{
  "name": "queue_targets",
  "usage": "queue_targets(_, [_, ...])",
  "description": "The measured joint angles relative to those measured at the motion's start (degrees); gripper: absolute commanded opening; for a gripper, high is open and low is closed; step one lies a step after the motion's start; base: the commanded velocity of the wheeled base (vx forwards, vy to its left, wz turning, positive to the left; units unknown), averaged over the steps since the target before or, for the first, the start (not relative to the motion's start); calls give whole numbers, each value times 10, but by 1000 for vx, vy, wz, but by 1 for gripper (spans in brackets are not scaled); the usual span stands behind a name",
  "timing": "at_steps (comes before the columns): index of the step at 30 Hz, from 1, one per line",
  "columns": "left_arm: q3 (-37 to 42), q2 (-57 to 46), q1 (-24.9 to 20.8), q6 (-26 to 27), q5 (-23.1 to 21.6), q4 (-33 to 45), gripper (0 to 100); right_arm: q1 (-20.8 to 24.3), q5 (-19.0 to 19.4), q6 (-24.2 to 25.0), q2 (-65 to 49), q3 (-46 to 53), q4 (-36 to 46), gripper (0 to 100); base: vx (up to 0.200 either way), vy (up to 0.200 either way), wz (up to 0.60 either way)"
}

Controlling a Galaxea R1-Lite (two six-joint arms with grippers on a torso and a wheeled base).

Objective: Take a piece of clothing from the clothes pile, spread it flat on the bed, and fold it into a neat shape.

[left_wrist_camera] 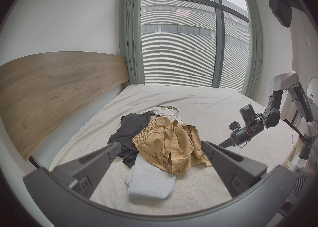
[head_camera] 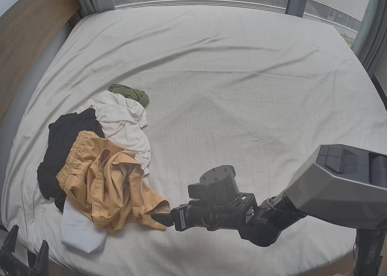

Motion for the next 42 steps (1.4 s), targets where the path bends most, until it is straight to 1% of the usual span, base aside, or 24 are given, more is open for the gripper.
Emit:
queue_targets(13, [0,0,0,-1,0,0,100,17,-10,2,40,-31,16,100,0,0,0])
queue_targets(18, [0,0,0,-1,0,0,100,23,-10,15,52,-43,16,100,0,0,0])
queue_targets(28, [0,0,0,-1,0,0,100,31,-16,21,72,-67,15,100,0,0,0])
queue_targets(29, [0,0,0,-1,0,0,100,32,-17,22,73,-69,15,0,0,0,0])
queue_targets(42, [0,0,0,-1,0,0,100,36,-21,32,90,-82,9,0,0,0,0])
